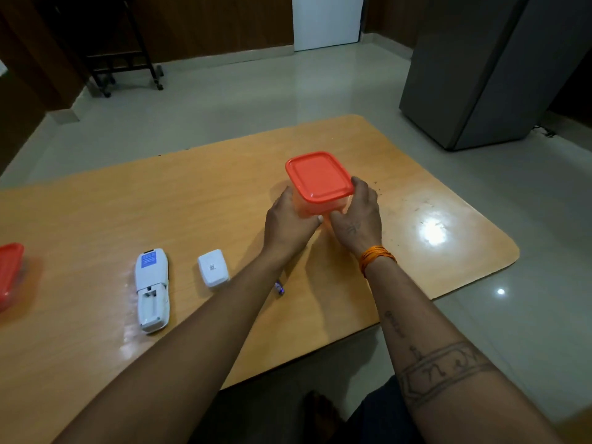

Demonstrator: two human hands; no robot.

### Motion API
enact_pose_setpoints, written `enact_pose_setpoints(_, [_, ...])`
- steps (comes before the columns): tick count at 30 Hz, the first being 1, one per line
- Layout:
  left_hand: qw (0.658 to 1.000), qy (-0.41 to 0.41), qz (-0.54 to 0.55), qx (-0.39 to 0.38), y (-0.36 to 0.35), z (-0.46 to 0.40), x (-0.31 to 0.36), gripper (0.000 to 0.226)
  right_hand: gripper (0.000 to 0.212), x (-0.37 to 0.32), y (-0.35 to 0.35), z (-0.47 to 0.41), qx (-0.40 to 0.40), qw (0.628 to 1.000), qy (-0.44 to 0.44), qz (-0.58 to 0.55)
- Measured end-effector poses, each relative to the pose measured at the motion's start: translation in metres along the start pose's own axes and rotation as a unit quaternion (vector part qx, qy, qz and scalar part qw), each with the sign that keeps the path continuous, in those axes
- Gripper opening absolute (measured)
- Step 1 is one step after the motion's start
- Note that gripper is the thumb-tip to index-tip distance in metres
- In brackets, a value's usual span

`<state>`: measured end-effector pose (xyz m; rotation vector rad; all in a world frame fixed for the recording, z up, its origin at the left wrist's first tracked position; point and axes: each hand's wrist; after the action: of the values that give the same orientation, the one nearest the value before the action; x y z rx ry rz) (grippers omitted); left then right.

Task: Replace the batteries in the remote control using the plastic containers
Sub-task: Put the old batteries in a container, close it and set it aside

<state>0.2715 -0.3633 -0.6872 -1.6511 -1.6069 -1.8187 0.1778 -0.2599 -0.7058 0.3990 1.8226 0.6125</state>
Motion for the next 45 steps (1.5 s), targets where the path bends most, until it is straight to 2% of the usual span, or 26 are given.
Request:
enact_pose_setpoints(4, [1.0,-0.018,0.002,-0.009,-0.01,-0.015,-0.005,0.084,0.062,0.002,-0.007,-0.004,0.023,0.999,0.032,-0.001])
enact_pose_setpoints(11, [0.999,0.027,0.029,-0.015,0.012,-0.021,-0.019,0.093,0.028,-0.004,-0.008,0.005,0.072,0.99,0.119,0.027])
enact_pose_setpoints(15, [0.999,0.038,0.009,-0.016,0.039,-0.015,-0.032,0.121,0.023,-0.019,-0.004,0.018,0.079,0.973,0.217,0.027])
enact_pose_setpoints(18, [0.999,0.044,-0.006,-0.016,0.056,-0.006,-0.04,0.131,0.021,-0.035,-0.006,0.03,0.062,0.96,0.27,0.031])
enact_pose_setpoints(23, [0.998,0.043,-0.014,0.032,0.069,0.013,-0.041,0.118,0.02,-0.056,-0.006,0.05,0.054,0.94,0.337,0.019])
enact_pose_setpoints(28, [0.996,0.055,-0.015,0.072,0.076,0.029,-0.041,0.101,0.021,-0.062,-0.002,0.064,-0.043,0.926,0.372,-0.044])
enact_pose_setpoints(31, [0.996,0.046,-0.026,0.078,0.083,0.036,-0.042,0.108,0.037,-0.059,0.0,0.063,-0.079,0.919,0.386,-0.038])
enact_pose_setpoints(35, [0.996,0.033,-0.025,0.083,0.091,0.032,-0.044,0.1,0.041,-0.065,-0.001,0.063,-0.052,0.911,0.408,-0.027])
enact_pose_setpoints(39, [0.997,0.004,-0.029,0.076,0.096,0.027,-0.043,0.106,0.048,-0.073,0.002,0.059,-0.013,0.916,0.4,-0.038])
enact_pose_setpoints(42, [0.997,-0.013,-0.029,0.072,0.098,0.028,-0.046,0.102,0.046,-0.078,0.004,0.057,0.003,0.914,0.404,-0.031])
enact_pose_setpoints(45, [0.997,-0.016,-0.022,0.07,0.1,0.027,-0.05,0.1,0.038,-0.079,0.006,0.06,-0.015,0.91,0.413,-0.036])
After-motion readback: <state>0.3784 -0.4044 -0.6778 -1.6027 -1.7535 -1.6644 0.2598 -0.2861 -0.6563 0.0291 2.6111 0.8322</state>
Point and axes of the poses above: each hand's wrist, its own z-axis away from the middle knuckle, its own y-axis out of the back of the hand, x = y × z, and after that the axes turned 12 degrees about x, right-handed
